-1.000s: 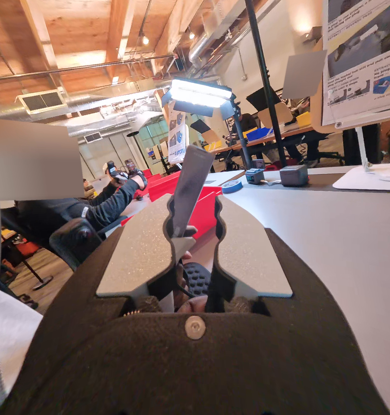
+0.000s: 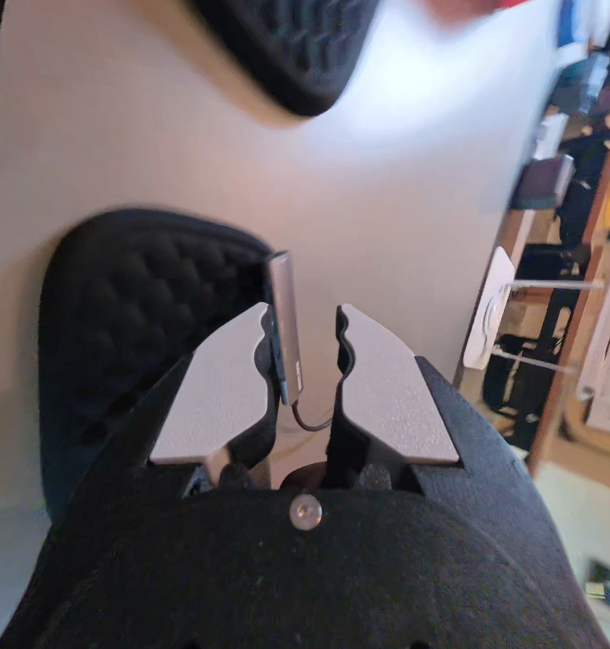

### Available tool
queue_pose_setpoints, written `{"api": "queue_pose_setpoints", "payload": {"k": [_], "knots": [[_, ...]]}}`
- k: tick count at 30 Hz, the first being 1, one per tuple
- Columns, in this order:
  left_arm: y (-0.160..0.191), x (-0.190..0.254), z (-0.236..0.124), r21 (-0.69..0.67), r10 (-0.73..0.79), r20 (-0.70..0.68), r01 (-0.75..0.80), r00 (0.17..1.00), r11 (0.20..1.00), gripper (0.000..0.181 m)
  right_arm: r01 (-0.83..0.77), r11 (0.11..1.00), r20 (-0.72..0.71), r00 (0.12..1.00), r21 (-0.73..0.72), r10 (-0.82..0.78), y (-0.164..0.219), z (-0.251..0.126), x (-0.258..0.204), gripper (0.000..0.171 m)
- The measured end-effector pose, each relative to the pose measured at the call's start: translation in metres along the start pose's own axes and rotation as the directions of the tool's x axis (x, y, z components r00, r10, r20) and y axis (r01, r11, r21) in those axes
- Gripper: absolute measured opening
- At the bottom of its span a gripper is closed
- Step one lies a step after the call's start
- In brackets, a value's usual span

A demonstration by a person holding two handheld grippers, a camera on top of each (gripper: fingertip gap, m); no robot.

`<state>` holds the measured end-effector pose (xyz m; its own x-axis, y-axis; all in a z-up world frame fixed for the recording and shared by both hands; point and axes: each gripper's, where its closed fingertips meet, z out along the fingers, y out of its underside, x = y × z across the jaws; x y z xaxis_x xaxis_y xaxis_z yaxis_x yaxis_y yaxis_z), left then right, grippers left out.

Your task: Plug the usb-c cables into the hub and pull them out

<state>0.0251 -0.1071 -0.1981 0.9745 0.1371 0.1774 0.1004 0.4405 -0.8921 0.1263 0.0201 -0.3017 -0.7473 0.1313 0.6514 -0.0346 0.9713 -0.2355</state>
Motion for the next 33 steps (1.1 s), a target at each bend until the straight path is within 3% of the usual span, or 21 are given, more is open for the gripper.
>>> {"api": "queue_pose_setpoints", "payload": {"k": [2, 3, 5, 7, 9, 12, 17, 21, 24, 28, 33], "knots": [[0.001, 0.001, 0.001, -0.007, 0.008, -0.004, -0.008, 1.0, 1.0, 0.041, -0.226, 0.958, -0.095, 0.965, 0.178, 0.246, -0.016, -0.012, 0.023, 0.044], [0.002, 0.002, 0.001, -0.011, 0.01, -0.006, -0.01, 1.0, 1.0, 0.041, -0.335, 0.891, -0.129, 0.913, 0.305, 0.387, -0.024, -0.02, 0.037, 0.047], [0.003, 0.002, 0.001, -0.017, 0.01, -0.009, -0.011, 1.0, 1.0, 0.041, -0.487, 0.675, -0.126, 0.752, 0.554, 0.647, -0.028, -0.038, 0.062, 0.055], [0.004, 0.003, 0.002, -0.021, 0.012, -0.018, -0.013, 1.0, 1.0, 0.042, -0.526, 0.425, -0.059, 0.577, 0.737, 0.815, -0.019, -0.053, 0.078, 0.065], [0.005, 0.009, 0.002, -0.038, 0.018, -0.049, -0.02, 0.999, 0.999, 0.052, -0.552, 0.237, 0.026, 0.426, 0.799, 0.905, -0.001, -0.054, 0.082, 0.074], [0.02, 0.019, 0.007, -0.161, -0.018, -0.097, 0.003, 0.995, 0.987, 0.073, -0.593, 0.095, 0.118, 0.31, 0.8, 0.944, 0.013, -0.042, 0.071, 0.081], [-0.009, 0.03, 0.009, -0.21, -0.011, -0.096, -0.01, 0.995, 0.978, 0.07, -0.528, -0.006, 0.173, 0.269, 0.849, 0.948, 0.022, -0.058, 0.074, 0.071], [-0.074, -0.012, -0.018, -0.203, 0.14, 0.14, -0.11, 0.98, 0.973, 0.055, -0.491, -0.09, 0.226, 0.225, 0.867, 0.948, 0.031, -0.066, 0.076, 0.063], [-0.1, -0.073, -0.067, -0.31, 0.246, 0.406, -0.121, 0.88, 0.943, 0.05, -0.49, -0.098, 0.231, 0.221, 0.866, 0.948, 0.032, -0.066, 0.076, 0.061], [-0.083, -0.142, -0.139, -0.559, 0.405, 0.612, 0.009, 0.68, 0.829, 0.05, -0.504, -0.083, 0.224, 0.226, 0.86, 0.948, 0.03, -0.062, 0.076, 0.058], [-0.044, -0.172, -0.182, -0.743, 0.538, 0.598, 0.159, 0.593, 0.65, 0.035, -0.502, -0.091, 0.228, 0.219, 0.86, 0.949, 0.031, -0.063, 0.076, 0.056]]}}
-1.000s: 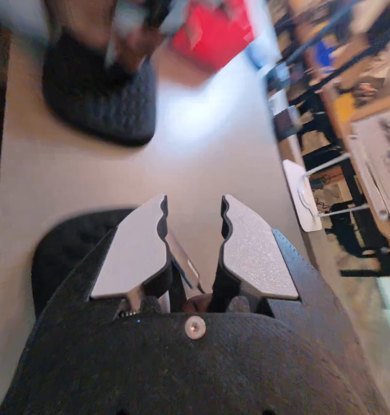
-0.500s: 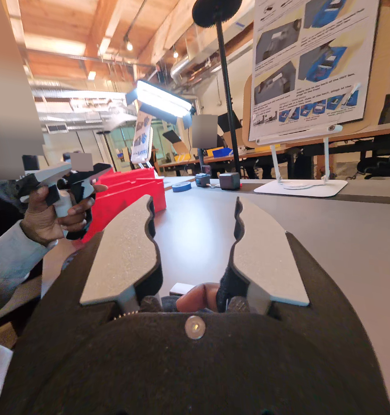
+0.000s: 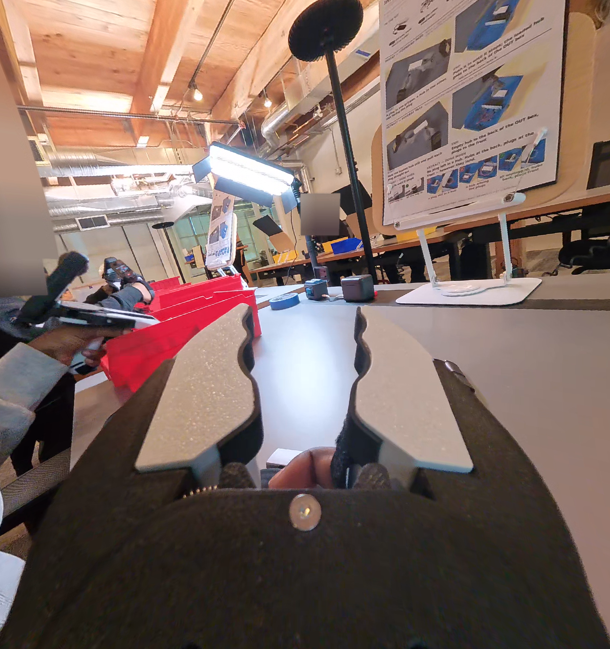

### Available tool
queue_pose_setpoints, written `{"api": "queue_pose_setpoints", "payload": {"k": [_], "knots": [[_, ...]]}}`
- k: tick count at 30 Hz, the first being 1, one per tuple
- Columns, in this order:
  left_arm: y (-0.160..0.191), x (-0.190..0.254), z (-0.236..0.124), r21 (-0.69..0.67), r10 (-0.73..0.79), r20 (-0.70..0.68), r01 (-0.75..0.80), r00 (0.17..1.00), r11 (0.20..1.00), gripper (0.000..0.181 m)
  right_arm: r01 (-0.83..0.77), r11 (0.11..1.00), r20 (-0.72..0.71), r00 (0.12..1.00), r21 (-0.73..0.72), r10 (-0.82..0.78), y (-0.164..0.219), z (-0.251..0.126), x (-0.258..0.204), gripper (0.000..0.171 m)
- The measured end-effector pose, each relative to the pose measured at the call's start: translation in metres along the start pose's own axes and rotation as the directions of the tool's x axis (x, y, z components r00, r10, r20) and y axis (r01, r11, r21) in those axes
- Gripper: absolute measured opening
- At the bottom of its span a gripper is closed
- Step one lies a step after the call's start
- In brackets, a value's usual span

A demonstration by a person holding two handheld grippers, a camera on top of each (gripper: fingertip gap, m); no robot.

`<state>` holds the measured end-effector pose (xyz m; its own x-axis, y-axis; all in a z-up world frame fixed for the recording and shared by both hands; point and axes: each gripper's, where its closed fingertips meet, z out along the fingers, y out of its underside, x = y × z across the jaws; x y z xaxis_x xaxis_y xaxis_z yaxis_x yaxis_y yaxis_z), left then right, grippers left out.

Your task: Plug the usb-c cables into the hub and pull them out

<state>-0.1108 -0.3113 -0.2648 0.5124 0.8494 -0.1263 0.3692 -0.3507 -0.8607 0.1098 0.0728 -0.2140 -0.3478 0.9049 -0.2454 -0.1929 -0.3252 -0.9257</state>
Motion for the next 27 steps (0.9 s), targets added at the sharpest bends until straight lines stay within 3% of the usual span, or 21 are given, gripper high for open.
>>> {"api": "queue_pose_setpoints", "payload": {"k": [4, 6, 11, 14, 18, 22, 27], "knots": [[0.011, 0.01, 0.01, -0.042, 0.062, -0.028, -0.063, 0.998, 0.997, 0.014, 0.007, 1.0, -0.011, 1.0, 0.003, -0.007, 0.0, 0.0, 0.001, 0.053], [0.01, 0.008, 0.01, -0.036, 0.078, -0.007, -0.079, 0.997, 0.996, 0.013, -0.003, 1.0, -0.015, 1.0, 0.001, 0.003, 0.0, 0.0, 0.002, 0.053], [-0.037, 0.0, -0.019, 0.25, -0.045, -0.032, 0.052, 0.998, 0.967, 0.011, -0.03, 0.999, -0.025, 0.999, 0.019, 0.03, -0.002, -0.001, 0.006, 0.05], [-0.07, -0.015, -0.05, 0.472, -0.138, -0.091, 0.165, 0.986, 0.866, 0.01, -0.035, 0.999, -0.034, 0.999, 0.019, 0.036, -0.002, -0.001, 0.007, 0.049], [-0.11, -0.037, -0.1, 0.704, -0.198, -0.175, 0.264, 0.964, 0.66, 0.009, -0.026, 0.999, -0.039, 0.999, 0.023, 0.027, -0.002, -0.001, 0.007, 0.049], [-0.137, -0.052, -0.137, 0.82, -0.185, -0.167, 0.24, 0.969, 0.52, 0.009, -0.017, 1.0, -0.048, 0.999, 0.025, 0.018, -0.003, -0.001, 0.007, 0.048], [-0.162, -0.039, -0.167, 0.864, -0.084, -0.26, 0.271, 0.962, 0.424, 0.009, -0.021, 1.0, -0.049, 0.999, 0.023, 0.022, -0.002, -0.001, 0.007, 0.047]]}}
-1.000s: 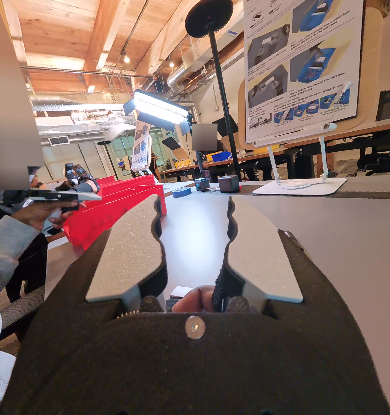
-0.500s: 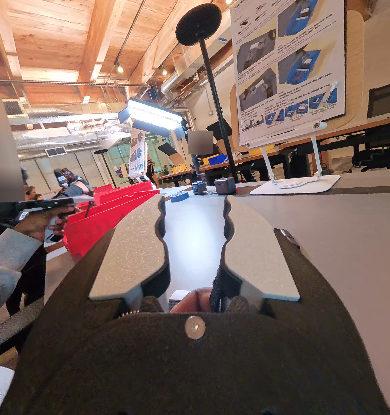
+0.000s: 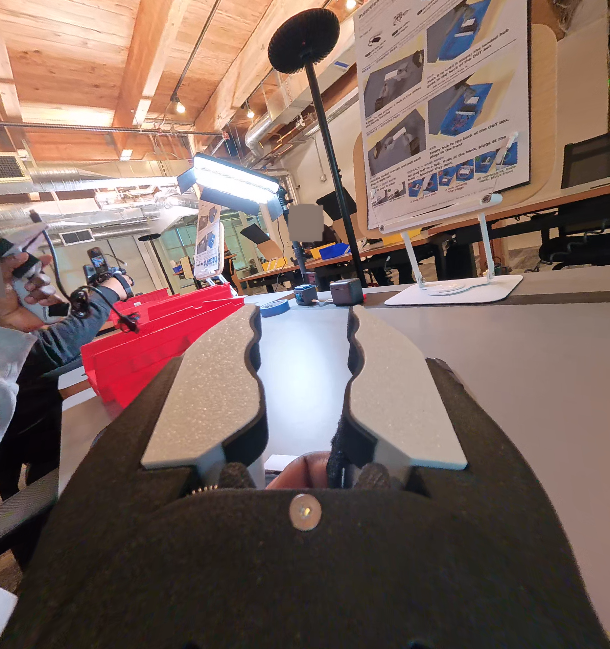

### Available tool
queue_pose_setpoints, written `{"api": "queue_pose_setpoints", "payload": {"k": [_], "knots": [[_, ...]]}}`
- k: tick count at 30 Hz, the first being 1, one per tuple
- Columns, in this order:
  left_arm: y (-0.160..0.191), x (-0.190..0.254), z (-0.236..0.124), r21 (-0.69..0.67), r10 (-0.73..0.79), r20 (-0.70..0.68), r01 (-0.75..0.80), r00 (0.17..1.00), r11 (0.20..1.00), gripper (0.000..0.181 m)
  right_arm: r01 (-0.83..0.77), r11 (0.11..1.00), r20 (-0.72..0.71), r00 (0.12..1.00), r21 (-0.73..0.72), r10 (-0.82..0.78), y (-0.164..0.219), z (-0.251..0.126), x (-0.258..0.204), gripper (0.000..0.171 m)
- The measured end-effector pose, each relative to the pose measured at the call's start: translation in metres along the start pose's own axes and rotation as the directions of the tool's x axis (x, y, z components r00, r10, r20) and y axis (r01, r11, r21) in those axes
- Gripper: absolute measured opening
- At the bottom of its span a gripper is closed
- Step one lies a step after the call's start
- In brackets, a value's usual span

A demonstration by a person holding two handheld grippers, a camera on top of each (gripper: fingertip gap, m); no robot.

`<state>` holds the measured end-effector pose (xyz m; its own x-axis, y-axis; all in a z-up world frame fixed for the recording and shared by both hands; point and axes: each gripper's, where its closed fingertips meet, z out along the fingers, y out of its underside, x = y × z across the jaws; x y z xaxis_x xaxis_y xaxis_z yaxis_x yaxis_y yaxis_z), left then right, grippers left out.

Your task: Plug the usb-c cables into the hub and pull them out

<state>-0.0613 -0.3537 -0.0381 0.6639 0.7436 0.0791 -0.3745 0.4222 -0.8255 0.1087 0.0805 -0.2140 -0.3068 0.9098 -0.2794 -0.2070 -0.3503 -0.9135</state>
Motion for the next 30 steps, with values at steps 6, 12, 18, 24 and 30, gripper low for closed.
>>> {"api": "queue_pose_setpoints", "payload": {"k": [6, 12, 18, 24, 30], "knots": [[0.008, 0.078, 0.007, -0.05, 0.063, -0.271, -0.08, 0.96, 0.996, 0.008, 0.024, 1.0, 0.027, 0.999, 0.005, -0.025, 0.0, 0.0, -0.005, 0.049], [0.088, 0.171, -0.001, -0.211, 0.071, -0.555, -0.223, 0.829, 0.952, 0.009, 0.083, 0.996, 0.1, 0.991, 0.034, -0.086, -0.003, 0.003, -0.029, 0.048], [0.161, 0.245, -0.037, -0.431, -0.212, -0.767, -0.241, 0.605, 0.869, 0.009, 0.056, 0.997, 0.344, 0.938, -0.051, -0.036, 0.001, 0.024, -0.099, 0.025], [0.218, 0.283, -0.081, -0.55, -0.405, -0.822, -0.378, 0.399, 0.744, 0.009, 0.106, 0.926, 0.483, 0.871, -0.364, 0.09, 0.044, 0.038, -0.142, 0.027], [0.231, 0.298, -0.096, -0.529, -0.434, -0.848, -0.466, 0.303, 0.709, 0.009, 0.284, 0.801, 0.53, 0.846, -0.527, 0.049, 0.073, 0.036, -0.152, 0.021]]}}
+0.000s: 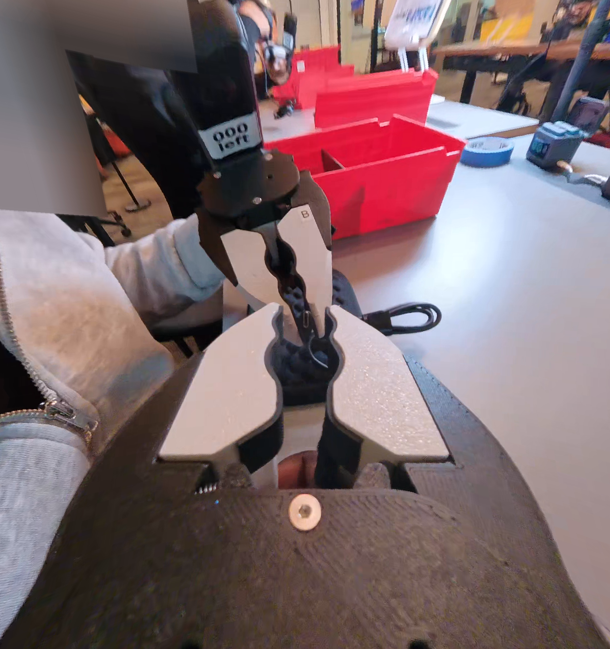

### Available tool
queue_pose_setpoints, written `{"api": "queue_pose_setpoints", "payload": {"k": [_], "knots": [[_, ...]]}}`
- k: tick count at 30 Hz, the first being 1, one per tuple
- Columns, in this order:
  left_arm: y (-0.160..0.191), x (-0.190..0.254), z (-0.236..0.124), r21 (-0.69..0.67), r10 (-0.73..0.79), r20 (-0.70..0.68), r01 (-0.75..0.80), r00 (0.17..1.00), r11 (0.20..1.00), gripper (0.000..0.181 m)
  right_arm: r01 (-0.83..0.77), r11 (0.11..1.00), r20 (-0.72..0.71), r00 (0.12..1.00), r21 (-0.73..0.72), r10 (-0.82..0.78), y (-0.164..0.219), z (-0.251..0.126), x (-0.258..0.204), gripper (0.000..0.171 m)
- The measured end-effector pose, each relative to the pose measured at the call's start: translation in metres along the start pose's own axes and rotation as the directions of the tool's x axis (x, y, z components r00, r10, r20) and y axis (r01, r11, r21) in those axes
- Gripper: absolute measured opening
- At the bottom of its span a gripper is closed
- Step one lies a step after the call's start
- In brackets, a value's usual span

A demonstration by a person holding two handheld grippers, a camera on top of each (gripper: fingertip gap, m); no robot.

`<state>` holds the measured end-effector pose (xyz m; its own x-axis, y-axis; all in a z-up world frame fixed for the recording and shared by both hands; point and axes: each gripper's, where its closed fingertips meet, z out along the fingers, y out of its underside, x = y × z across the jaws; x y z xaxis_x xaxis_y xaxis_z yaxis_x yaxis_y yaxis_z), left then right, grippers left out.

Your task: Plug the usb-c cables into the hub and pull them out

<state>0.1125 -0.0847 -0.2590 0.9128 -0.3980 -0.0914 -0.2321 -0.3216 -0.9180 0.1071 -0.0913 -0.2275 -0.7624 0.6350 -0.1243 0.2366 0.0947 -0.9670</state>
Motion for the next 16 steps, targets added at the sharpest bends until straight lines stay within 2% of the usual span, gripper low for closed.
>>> {"api": "queue_pose_setpoints", "payload": {"k": [2, 4, 6, 9, 11, 13, 16], "knots": [[0.001, 0.001, 0.004, -0.014, 0.013, -0.007, -0.013, 1.0, 1.0, 0.009, 0.01, 0.997, -0.004, 1.0, -0.076, -0.01, 0.008, 0.003, 0.0, 0.018], [0.002, 0.001, 0.006, -0.018, 0.013, -0.011, -0.013, 1.0, 1.0, 0.009, 0.009, 0.993, -0.021, 1.0, -0.12, -0.011, 0.017, 0.004, 0.003, 0.006], [0.007, -0.001, 0.008, -0.038, 0.027, 0.007, -0.026, 1.0, 0.999, 0.009, -0.057, 0.99, -0.03, 0.998, -0.129, 0.053, 0.022, 0.005, 0.006, 0.006], [0.002, -0.019, 0.009, 0.037, 0.055, 0.177, -0.062, 0.983, 0.997, 0.019, -0.257, 0.966, -0.076, 0.964, -0.026, 0.254, 0.019, 0.002, 0.022, 0.006], [-0.01, -0.032, 0.003, 0.137, 0.074, 0.339, -0.127, 0.938, 0.982, 0.028, -0.445, 0.889, -0.046, 0.891, 0.107, 0.451, 0.013, -0.002, 0.034, 0.006], [-0.025, -0.037, -0.006, 0.239, 0.083, 0.466, -0.216, 0.881, 0.947, 0.03, -0.623, 0.751, 0.052, 0.776, 0.219, 0.628, 0.007, -0.006, 0.043, 0.006], [-0.038, -0.038, -0.018, 0.251, 0.149, 0.592, -0.357, 0.792, 0.9, 0.03, -0.786, 0.542, 0.213, 0.608, 0.297, 0.765, 0.0, -0.011, 0.052, 0.006]]}}
